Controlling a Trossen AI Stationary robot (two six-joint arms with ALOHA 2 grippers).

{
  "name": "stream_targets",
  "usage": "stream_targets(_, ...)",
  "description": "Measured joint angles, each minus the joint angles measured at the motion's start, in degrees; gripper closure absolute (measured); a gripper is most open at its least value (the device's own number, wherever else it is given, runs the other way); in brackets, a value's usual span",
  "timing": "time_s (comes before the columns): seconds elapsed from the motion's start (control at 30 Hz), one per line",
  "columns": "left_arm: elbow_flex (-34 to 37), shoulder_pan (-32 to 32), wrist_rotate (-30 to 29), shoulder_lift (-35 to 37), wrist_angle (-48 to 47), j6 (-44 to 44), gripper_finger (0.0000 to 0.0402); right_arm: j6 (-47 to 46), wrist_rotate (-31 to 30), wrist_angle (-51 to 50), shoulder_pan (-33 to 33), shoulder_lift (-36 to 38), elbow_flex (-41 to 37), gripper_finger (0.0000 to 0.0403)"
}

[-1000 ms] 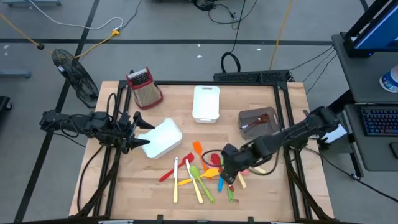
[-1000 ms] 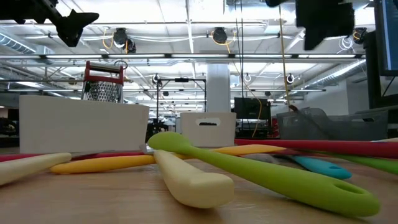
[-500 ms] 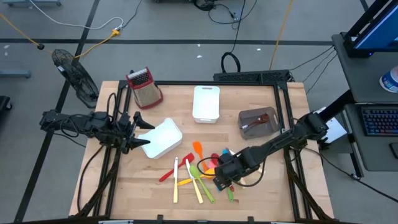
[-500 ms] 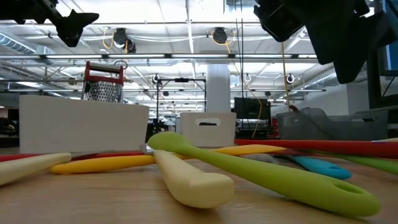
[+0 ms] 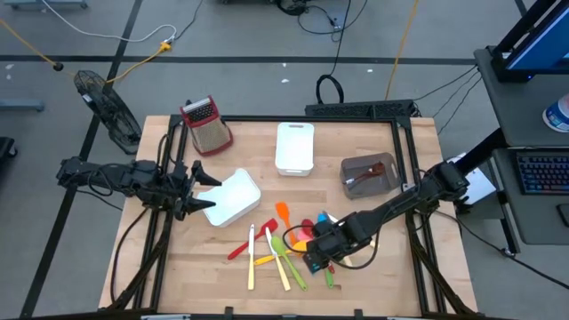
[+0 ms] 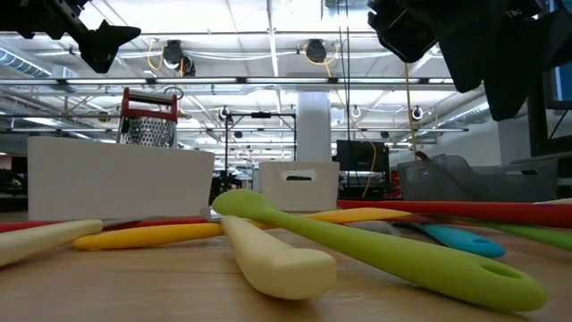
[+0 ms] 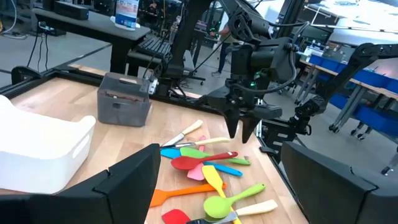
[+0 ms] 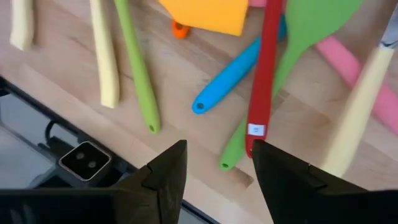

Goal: Pick & Place Kitchen Items
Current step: Put the red serving spoon into the black bin

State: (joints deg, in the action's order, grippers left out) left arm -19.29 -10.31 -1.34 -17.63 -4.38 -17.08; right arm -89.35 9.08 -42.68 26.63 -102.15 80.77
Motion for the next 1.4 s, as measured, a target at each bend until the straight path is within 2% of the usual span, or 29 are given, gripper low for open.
stream_targets(0.53,0.0,0.0,0.0,0.0,-0.1,0.1,0.0062,11.9,0.2,8.9,-0.3,0.0,0.0,0.0225)
stream_targets(0.67,0.0,0.0,0.0,0.0,-0.1,0.1,0.0062,12.1,2.4,11.7,-0.1,0.0,0.0,0.0225)
stream_targets(0.97,0.0,0.0,-0.1,0.0,-0.1,0.4,0.0062,11.4,2.7,6.3,-0.1,0.0,0.0,0.0225)
stream_targets(1.4,0.0,0.0,-0.1,0.0,-0.2,0.5,0.0062,11.2,3.0,6.6,0.1,0.0,-4.9,0.0225)
